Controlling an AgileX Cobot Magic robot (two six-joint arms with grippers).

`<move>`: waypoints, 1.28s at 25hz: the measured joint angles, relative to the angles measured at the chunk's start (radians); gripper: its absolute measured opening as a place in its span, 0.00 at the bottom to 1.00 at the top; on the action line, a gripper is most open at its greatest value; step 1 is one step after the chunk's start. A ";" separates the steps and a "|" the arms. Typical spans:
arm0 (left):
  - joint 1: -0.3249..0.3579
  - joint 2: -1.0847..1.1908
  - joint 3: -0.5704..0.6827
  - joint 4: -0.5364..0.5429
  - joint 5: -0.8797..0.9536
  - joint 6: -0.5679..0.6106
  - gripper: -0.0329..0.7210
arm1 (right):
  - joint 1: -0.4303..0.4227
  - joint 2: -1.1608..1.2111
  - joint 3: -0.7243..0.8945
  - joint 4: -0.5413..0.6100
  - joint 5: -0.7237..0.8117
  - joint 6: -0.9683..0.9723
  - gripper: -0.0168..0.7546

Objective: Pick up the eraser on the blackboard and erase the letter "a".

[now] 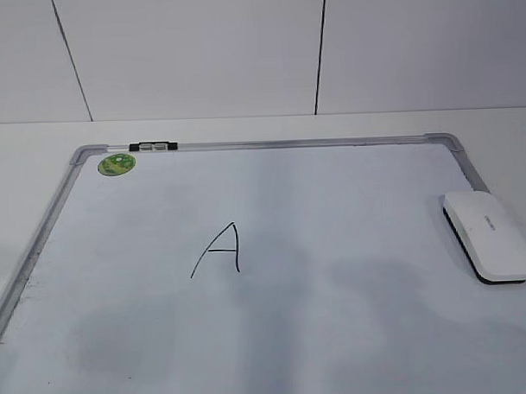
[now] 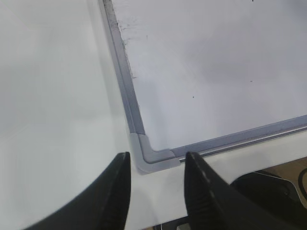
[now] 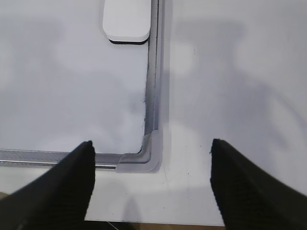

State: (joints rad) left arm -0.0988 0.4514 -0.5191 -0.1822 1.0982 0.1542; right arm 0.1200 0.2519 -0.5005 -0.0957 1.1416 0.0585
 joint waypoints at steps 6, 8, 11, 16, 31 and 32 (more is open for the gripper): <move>0.000 0.000 0.000 0.000 0.004 0.000 0.41 | 0.000 0.000 0.000 0.000 -0.001 0.000 0.79; 0.000 0.000 0.000 0.000 0.004 0.000 0.41 | 0.000 0.000 0.000 0.000 -0.001 0.000 0.79; 0.000 0.000 0.000 0.000 0.004 0.000 0.39 | 0.000 0.000 0.000 0.000 -0.001 0.000 0.79; 0.000 0.000 0.000 0.000 0.004 0.000 0.37 | 0.000 0.000 0.000 0.000 -0.002 0.000 0.79; 0.072 -0.183 0.000 -0.017 0.007 0.000 0.37 | -0.057 -0.068 0.000 -0.002 -0.002 -0.001 0.79; 0.076 -0.206 0.000 -0.017 0.007 0.000 0.37 | -0.069 -0.079 0.000 -0.002 -0.002 -0.001 0.79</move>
State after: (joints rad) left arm -0.0229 0.2458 -0.5191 -0.1994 1.1047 0.1542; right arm 0.0508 0.1732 -0.5005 -0.0979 1.1393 0.0578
